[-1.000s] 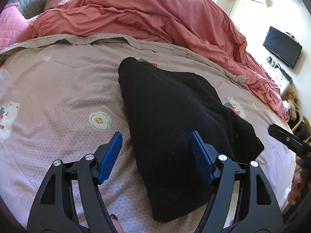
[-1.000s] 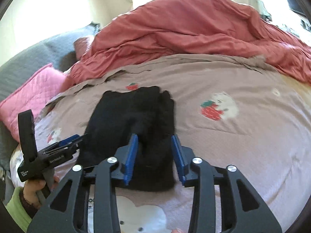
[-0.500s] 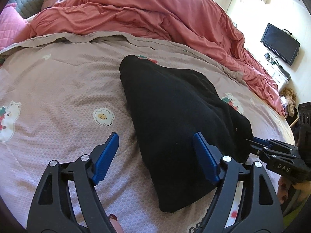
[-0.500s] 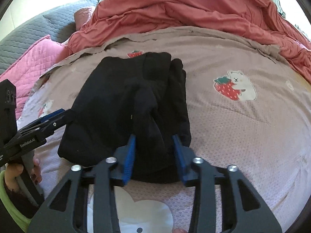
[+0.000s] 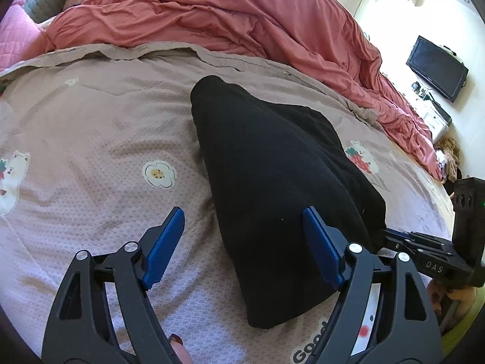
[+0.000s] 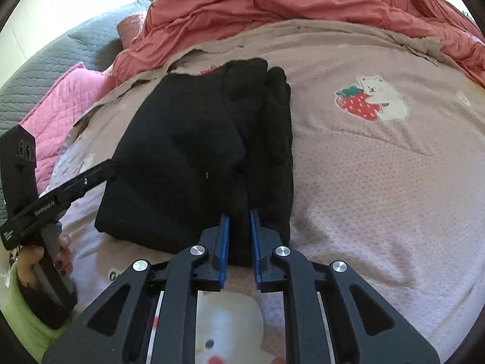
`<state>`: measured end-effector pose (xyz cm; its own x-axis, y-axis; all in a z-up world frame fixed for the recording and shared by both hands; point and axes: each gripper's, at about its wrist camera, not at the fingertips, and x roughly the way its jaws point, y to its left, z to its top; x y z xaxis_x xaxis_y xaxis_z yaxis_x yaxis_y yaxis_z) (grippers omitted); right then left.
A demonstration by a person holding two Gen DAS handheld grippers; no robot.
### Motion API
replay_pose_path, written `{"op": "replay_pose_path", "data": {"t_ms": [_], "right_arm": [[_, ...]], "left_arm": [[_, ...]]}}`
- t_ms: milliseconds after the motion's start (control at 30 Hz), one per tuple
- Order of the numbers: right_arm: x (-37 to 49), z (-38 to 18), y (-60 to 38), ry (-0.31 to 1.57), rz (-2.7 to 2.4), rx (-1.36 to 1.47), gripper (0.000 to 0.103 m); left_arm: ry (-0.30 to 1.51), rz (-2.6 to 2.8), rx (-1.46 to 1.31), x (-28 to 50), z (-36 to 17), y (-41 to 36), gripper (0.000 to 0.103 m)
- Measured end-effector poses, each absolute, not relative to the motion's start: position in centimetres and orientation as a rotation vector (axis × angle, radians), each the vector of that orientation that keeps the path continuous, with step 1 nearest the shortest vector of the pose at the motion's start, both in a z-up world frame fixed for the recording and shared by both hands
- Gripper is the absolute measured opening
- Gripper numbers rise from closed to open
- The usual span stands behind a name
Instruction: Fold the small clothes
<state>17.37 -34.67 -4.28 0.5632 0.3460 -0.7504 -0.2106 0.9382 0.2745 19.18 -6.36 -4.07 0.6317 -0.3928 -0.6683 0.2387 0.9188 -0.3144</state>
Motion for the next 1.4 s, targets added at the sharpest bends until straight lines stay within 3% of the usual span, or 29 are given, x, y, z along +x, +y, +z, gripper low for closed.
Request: {"op": "replay_pose_path", "data": {"t_ms": [100,200,400,667,700,767,800,833,1000,1400], "right_arm": [[17.2,-2.9,-34.4,0.910,0.340,0.137,0.022],[17.1,-0.6,-35.2,0.826,0.324,0.150,0.041],[21.3,0.8,-35.1,0.799,0.283,0.157,0.041],[28.3,-2.3,-33.1,0.913,0.244,0.166,0.041],[28.6,-2.8,-32.8,0.921,0.243,0.164,0.041],[28.6,-3.2,-32.0,0.923,0.259,0.125,0.027],[28.3,-3.1,-31.6,0.900,0.256,0.082,0.014],[28.1,-2.8,-31.6,0.890,0.258,0.068,0.010],[27.3,-1.4,-33.0,0.792,0.220,0.048,0.004],[27.7,-4.6,-31.4,0.833,0.137,-0.132,0.008]], "left_arm": [[0.805,-0.362,-0.214,19.1,-3.8,-6.2,0.072],[0.760,-0.382,-0.222,18.7,-2.7,-6.3,0.072],[0.756,-0.435,-0.173,17.8,-2.5,-8.0,0.072],[0.796,-0.429,-0.081,17.8,-3.9,-9.8,0.072],[0.798,-0.429,-0.084,17.8,-4.0,-9.7,0.072],[0.801,-0.431,-0.091,17.9,-4.1,-9.6,0.072],[0.802,-0.431,-0.092,18.0,-4.1,-9.6,0.072],[0.803,-0.431,-0.094,18.0,-4.1,-9.6,0.072],[0.807,-0.436,-0.107,18.0,-4.1,-9.4,0.072],[0.840,-0.447,-0.143,18.5,-4.8,-8.9,0.072]]}}
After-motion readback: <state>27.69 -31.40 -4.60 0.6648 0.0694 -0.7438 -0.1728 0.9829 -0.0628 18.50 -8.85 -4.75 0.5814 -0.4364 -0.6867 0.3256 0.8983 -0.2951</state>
